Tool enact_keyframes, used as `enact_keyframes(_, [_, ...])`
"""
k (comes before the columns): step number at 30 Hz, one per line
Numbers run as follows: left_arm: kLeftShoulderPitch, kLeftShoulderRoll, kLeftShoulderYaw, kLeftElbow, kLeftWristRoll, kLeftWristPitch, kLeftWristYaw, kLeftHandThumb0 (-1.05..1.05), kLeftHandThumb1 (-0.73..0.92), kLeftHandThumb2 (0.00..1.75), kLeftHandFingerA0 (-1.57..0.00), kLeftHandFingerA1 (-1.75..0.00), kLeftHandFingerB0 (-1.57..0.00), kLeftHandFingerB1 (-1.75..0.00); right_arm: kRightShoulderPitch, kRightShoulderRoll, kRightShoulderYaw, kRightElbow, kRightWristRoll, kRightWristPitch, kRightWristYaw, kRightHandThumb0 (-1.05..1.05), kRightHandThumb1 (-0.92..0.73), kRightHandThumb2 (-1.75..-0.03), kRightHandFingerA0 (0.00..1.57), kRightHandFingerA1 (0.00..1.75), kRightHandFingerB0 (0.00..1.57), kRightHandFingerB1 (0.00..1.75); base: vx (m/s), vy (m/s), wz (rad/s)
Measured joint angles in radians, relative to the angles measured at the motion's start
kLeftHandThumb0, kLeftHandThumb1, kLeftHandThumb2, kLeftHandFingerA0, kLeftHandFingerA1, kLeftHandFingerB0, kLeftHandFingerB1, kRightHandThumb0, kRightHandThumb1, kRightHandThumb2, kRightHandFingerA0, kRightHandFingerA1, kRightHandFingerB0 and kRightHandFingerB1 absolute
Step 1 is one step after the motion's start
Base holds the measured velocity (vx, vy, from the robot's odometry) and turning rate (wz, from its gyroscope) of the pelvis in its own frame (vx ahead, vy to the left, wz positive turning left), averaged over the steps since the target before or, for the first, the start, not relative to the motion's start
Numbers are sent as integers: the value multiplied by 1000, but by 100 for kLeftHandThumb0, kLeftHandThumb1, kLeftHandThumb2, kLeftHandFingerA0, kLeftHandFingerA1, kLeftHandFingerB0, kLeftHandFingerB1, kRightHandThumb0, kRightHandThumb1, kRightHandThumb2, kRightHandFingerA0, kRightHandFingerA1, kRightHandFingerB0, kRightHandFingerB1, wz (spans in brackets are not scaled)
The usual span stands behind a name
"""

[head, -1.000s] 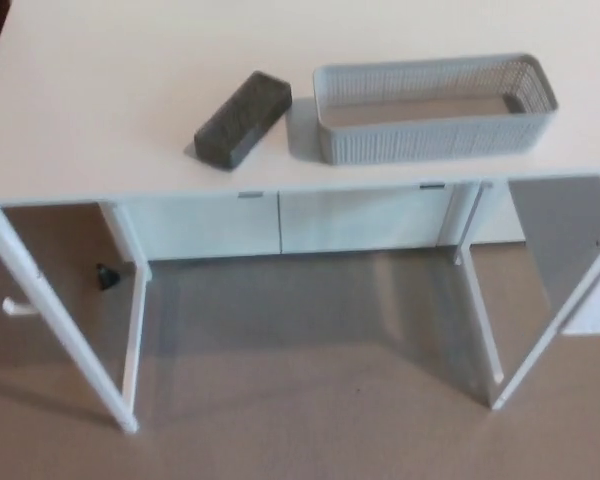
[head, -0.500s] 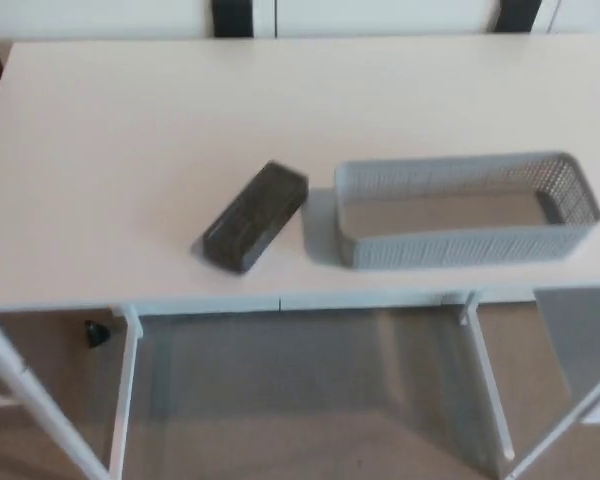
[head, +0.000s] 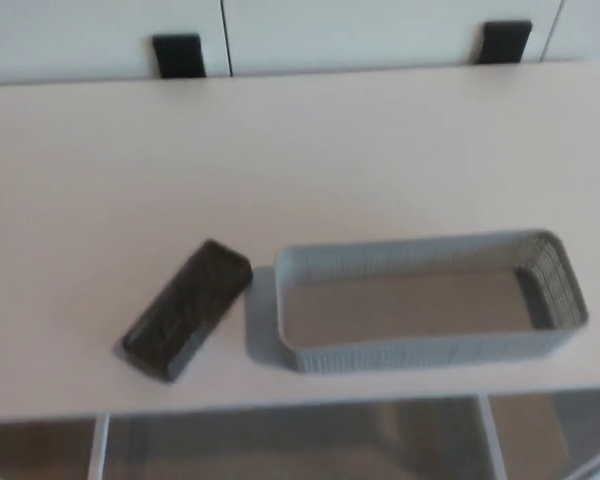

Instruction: The robot walks towards a desk on which an eraser is kept on the left hand side and a container is kept on the right hand side. The robot picks up the eraser using its left hand and places it in the container.

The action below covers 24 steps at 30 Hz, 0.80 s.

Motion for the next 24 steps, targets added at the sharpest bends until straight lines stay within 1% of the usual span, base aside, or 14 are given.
enact_keyframes(1, [-7, 4, -1, 0, 2, -5, 3, -49, 49, 75, -38, -46, -28, -43, -4, 1, 1, 6, 0, 0, 1, -45, -37, -73, 64, 64, 48, 57, 234, 115, -53])
enact_keyframes(3, [-15, 15, 0, -1, 3, -5, 11, -50, 49, 76, -37, -45, -28, -43, -16, 3, 3, 6, -1, -3, 0, -45, -36, -73, 64, 65, 48, 58, 188, 97, 7])
enact_keyframes(4, [-14, 21, -1, -6, 3, -5, 14, -43, 60, 59, -43, -35, -32, -32, -16, 3, 4, 7, -2, -3, 0, -45, -36, -73, 64, 64, 48, 57, 190, 84, 2])
enact_keyframes(5, [-12, 23, -2, -13, 3, -5, 15, -43, 61, 59, -42, -34, -32, -32, -16, 3, 4, 8, -2, -3, 0, -44, -36, -73, 64, 65, 49, 58, 125, 64, 5])
enact_keyframes(6, [-11, 24, -3, -20, 3, -5, 15, -49, 49, 74, -37, -45, -28, -42, -16, 3, 4, 9, -1, -3, 0, -44, -36, -73, 65, 65, 48, 58, 86, 24, 10])
enact_keyframes(8, [-10, 28, -3, -35, 2, -5, 15, -49, 49, 74, -37, -45, -28, -42, -16, 6, 5, 9, -1, -3, 0, -44, -36, -73, 65, 65, 48, 58, 51, 1, 12])
enact_keyframes(9, [-11, 30, -3, -41, 2, -5, 14, -49, 49, 75, -37, -45, -29, -43, -16, 8, 5, 9, -1, -3, 0, -38, -46, -53, 69, 57, 52, 49, 46, -37, 9])
enact_keyframes(11, [-11, 31, -3, -48, 2, -1, 15, -49, 49, 75, -38, -45, -29, -43, -18, 10, 4, 10, -1, -3, 0, -38, -46, -53, 69, 57, 52, 49, 12, -36, 3])
enact_keyframes(12, [-12, 31, -3, -51, 2, -1, 15, -42, 60, 59, -44, -35, -34, -33, -20, 11, 4, 11, 0, -3, 0, -45, -36, -73, 65, 66, 48, 58, 19, -89, 11])
enact_keyframes(13, [-13, 31, -3, -54, 2, -1, 15, -41, 61, 59, -44, -35, -33, -33, -21, 13, 4, 12, 0, -3, 0, -45, -36, -73, 65, 65, 49, 58, 8, -140, 8])
enact_keyframes(14, [-12, 32, -3, -58, 2, 0, 14, -48, 51, 76, -36, -45, -28, -42, -22, 13, 4, 11, -1, -3, 0, -39, -47, -53, 69, 56, 52, 48, 15, -173, 3])
enact_keyframes(15, [-11, 33, -4, -64, 2, 0, 14, -39, 63, 60, -42, -35, -33, -33, -21, 13, 4, 10, -1, -4, 0, -37, -47, -53, 68, 56, 52, 48, -3, -179, -9])
enact_keyframes(20, [0, 23, -9, -105, 0, 15, 5, -47, 52, 76, -37, -45, -30, -43, -22, 7, -2, 36, -1, -10, -2, -39, -46, -53, 69, 56, 52, 48, -53, -182, 6])
enact_keyframes(24, [-2, 22, -8, -106, -1, 27, 4, -39, 64, 60, -42, -34, -34, -33, -23, 7, 0, 43, -1, -10, -2, -39, -46, -53, 70, 56, 52, 48, -151, 32, -3])
